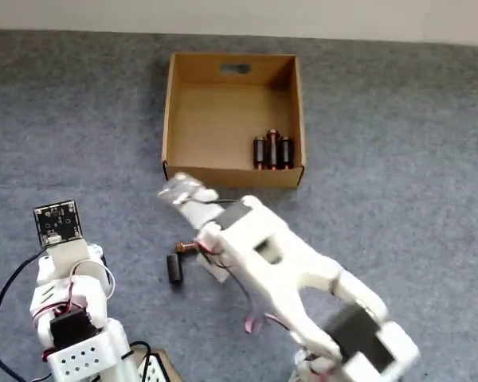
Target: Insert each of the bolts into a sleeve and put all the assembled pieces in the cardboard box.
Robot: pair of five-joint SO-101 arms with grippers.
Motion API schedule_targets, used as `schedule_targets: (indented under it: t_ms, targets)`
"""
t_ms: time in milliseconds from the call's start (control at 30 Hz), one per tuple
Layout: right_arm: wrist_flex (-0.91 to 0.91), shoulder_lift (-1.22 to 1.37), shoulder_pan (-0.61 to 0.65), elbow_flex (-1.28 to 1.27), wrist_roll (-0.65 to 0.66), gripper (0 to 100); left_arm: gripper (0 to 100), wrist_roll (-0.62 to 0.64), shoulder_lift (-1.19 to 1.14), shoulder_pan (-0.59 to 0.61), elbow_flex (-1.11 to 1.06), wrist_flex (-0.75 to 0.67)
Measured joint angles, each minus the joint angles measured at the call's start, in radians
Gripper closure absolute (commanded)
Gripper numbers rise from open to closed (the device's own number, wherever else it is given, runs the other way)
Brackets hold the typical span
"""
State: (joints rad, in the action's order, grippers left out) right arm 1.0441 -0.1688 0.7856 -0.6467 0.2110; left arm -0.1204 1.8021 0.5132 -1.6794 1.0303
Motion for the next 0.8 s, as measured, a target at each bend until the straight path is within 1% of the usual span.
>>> schedule_targets:
  t_ms: [100, 200, 267, 333, 400, 467, 533, 633, 800]
  targets:
    - [0.000, -0.143, -0.066, -0.127, -0.068, 99.2, 99, 0.000, 0.000, 0.000, 0.000, 0.000]
    - [0.000, -0.230, -0.163, -0.258, -0.080, 99.2, 99, 0.000, 0.000, 0.000, 0.000, 0.000]
    - [0.003, -0.269, -0.245, -0.316, -0.063, 99.2, 99, 0.000, 0.000, 0.000, 0.000, 0.000]
    - [0.003, -0.293, -0.359, -0.354, -0.026, 99.2, 99, 0.000, 0.000, 0.000, 0.000, 0.000]
    - [0.002, -0.301, -0.476, -0.358, 0.000, 99.2, 99, 0.000, 0.000, 0.000, 0.000, 0.000]
    - [0.002, -0.302, -0.560, -0.361, 0.009, 98.1, 99, 0.000, 0.000, 0.000, 0.000, 0.000]
    - [0.003, -0.302, -0.592, -0.371, 0.015, 93.7, 99, 0.000, 0.000, 0.000, 0.000, 0.000]
    - [0.003, -0.284, -0.600, -0.382, 0.015, 88.3, 99, 0.000, 0.000, 0.000, 0.000, 0.000]
    - [0.003, -0.258, -0.603, -0.382, 0.017, 88.2, 99, 0.000, 0.000, 0.000, 0.000, 0.000]
